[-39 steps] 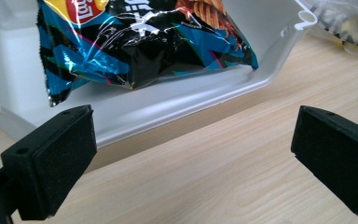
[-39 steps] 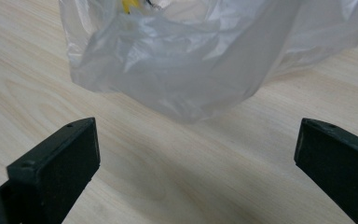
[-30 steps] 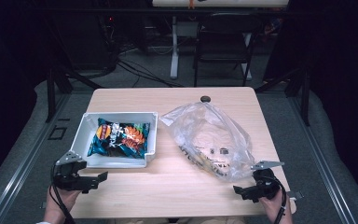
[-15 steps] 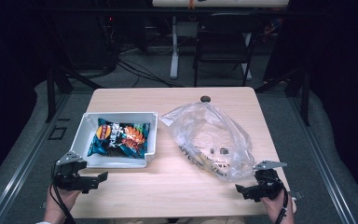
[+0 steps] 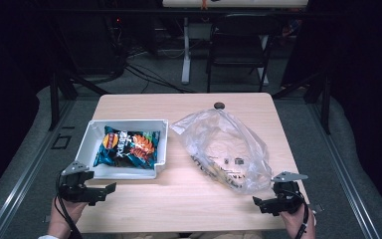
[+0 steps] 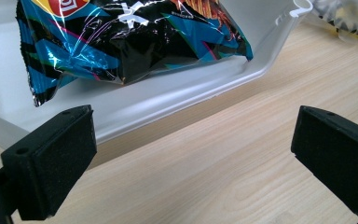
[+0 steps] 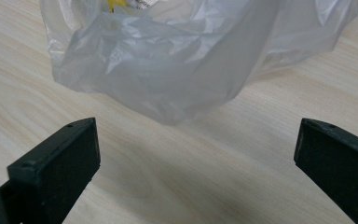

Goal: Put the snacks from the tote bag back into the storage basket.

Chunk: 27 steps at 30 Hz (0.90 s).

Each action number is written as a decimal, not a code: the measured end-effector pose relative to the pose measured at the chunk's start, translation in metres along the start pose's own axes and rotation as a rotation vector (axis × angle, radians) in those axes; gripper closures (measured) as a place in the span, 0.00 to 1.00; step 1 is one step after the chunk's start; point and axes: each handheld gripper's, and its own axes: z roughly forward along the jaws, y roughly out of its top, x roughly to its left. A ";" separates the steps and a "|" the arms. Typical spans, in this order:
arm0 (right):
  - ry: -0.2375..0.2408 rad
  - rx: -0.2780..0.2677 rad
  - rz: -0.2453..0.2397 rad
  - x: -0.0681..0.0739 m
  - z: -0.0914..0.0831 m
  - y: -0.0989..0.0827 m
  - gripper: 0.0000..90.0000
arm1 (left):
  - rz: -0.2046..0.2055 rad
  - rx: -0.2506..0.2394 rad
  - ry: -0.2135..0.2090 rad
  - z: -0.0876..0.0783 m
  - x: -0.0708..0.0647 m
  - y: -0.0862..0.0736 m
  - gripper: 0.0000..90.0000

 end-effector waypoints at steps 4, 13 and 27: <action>-0.009 -0.005 0.004 0.000 -0.002 -0.001 0.00 | 0.002 0.000 0.001 -0.001 0.000 0.000 0.00; -0.009 0.008 0.000 0.001 0.001 0.002 0.00 | -0.002 0.007 -0.001 -0.002 0.001 -0.002 0.00; -0.007 0.009 0.000 -0.002 0.000 0.000 0.00 | 0.004 0.025 0.010 0.001 0.000 0.000 0.00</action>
